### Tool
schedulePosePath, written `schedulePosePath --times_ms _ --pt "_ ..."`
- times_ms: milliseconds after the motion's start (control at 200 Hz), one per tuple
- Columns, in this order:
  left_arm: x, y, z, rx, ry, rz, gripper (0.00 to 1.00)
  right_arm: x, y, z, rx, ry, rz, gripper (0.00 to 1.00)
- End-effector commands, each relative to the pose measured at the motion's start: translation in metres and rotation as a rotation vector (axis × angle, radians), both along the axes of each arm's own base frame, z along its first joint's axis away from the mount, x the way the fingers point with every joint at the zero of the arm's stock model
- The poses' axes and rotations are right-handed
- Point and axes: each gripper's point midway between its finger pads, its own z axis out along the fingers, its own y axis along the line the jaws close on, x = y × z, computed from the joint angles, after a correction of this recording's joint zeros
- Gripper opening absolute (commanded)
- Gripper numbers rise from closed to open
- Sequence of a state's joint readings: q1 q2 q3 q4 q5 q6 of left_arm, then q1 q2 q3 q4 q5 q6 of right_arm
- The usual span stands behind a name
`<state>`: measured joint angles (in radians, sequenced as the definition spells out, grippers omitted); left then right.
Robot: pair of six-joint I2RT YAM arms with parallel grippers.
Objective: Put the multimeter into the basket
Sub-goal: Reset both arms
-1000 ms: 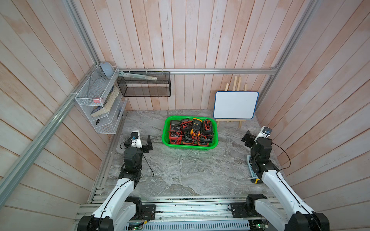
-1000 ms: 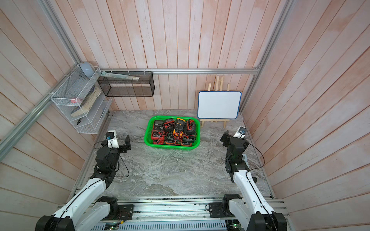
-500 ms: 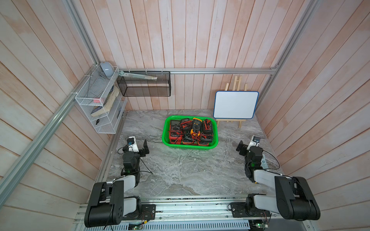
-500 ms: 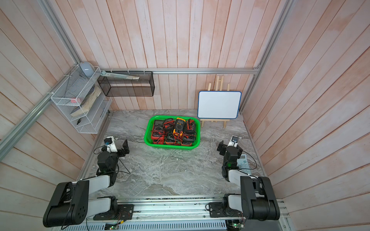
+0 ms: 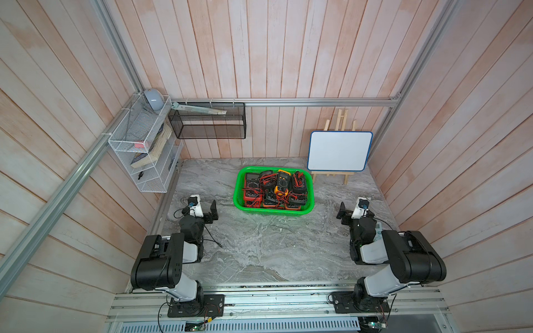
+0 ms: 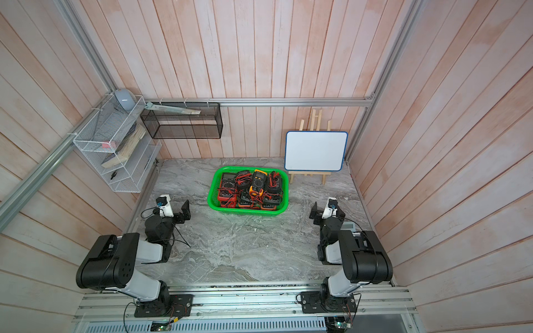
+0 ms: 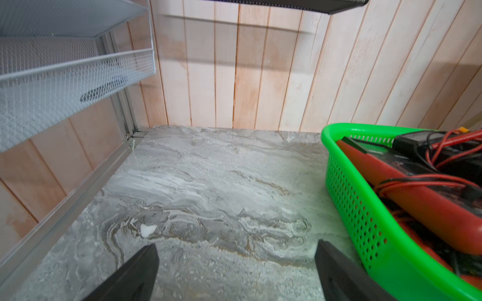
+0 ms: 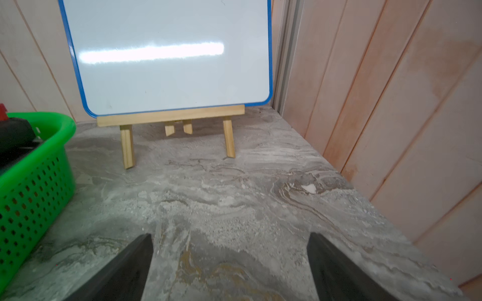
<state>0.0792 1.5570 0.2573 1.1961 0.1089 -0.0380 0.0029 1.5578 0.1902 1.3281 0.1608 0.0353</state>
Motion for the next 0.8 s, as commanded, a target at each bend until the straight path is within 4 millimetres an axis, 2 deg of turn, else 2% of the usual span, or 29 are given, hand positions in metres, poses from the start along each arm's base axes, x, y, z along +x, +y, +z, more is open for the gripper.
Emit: schedulePosePath --times_ms 0,195,315,795 --pt "0.004 -0.003 -0.002 0.003 0.016 -0.014 1.0 0.008 0.001 0.006 0.003 -0.005 0.027 0.98" --pt "0.005 -0.003 -0.003 0.009 0.021 -0.005 1.0 0.007 0.0 0.008 0.007 -0.023 0.028 0.98" --pt "0.005 -0.004 -0.002 0.02 0.016 0.001 1.0 0.001 -0.012 0.01 0.024 -0.046 -0.053 0.98" --pt "0.004 -0.005 -0.002 0.028 0.015 0.007 1.0 0.004 -0.012 0.009 0.024 -0.037 -0.051 0.98"
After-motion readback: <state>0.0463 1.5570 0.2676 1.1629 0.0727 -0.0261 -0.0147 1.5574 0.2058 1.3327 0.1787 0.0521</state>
